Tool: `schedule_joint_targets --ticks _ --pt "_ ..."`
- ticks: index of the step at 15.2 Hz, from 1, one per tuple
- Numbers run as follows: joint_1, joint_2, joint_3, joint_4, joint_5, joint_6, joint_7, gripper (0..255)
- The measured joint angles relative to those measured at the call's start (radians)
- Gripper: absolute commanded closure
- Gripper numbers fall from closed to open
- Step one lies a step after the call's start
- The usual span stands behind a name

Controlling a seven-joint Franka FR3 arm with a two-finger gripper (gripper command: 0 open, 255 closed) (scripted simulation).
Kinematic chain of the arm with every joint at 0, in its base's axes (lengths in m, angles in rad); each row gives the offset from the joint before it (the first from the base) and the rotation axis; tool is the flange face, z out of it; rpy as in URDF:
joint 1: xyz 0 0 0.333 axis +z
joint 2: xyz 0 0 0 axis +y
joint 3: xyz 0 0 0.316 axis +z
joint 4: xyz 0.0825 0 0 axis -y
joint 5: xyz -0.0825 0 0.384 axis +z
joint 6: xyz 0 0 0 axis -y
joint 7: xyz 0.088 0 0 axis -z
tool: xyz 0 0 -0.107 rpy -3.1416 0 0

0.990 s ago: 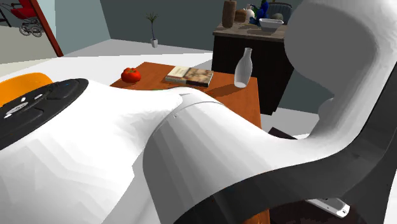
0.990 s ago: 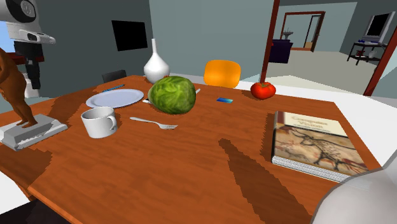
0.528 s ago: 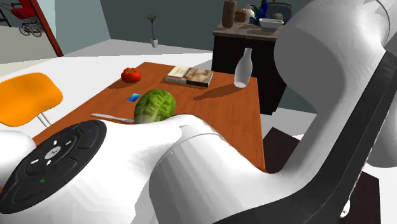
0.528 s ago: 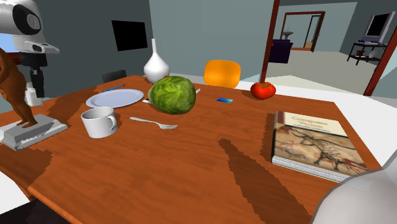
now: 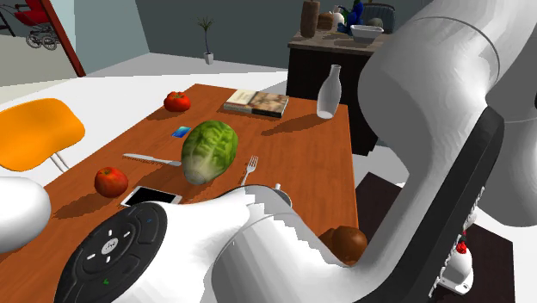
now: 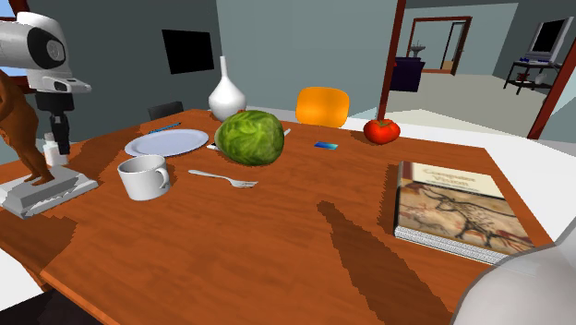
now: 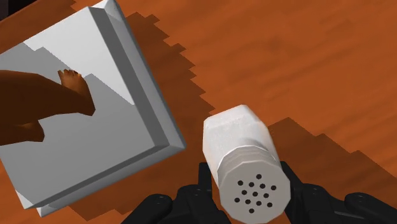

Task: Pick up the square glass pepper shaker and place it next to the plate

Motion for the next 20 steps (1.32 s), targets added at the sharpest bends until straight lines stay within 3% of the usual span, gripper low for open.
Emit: schedule_joint_targets --ticks 7,8,14,20 --pt "0.003 0.004 -0.001 0.008 -0.005 0.013 0.001 255" --pt "0.003 0.003 -0.002 0.005 -0.004 0.015 0.002 0" --pt "0.002 0.001 -0.001 0.002 -0.002 0.014 0.002 0" --pt "-0.004 -0.014 0.002 0.079 0.008 -0.096 -0.006 0"
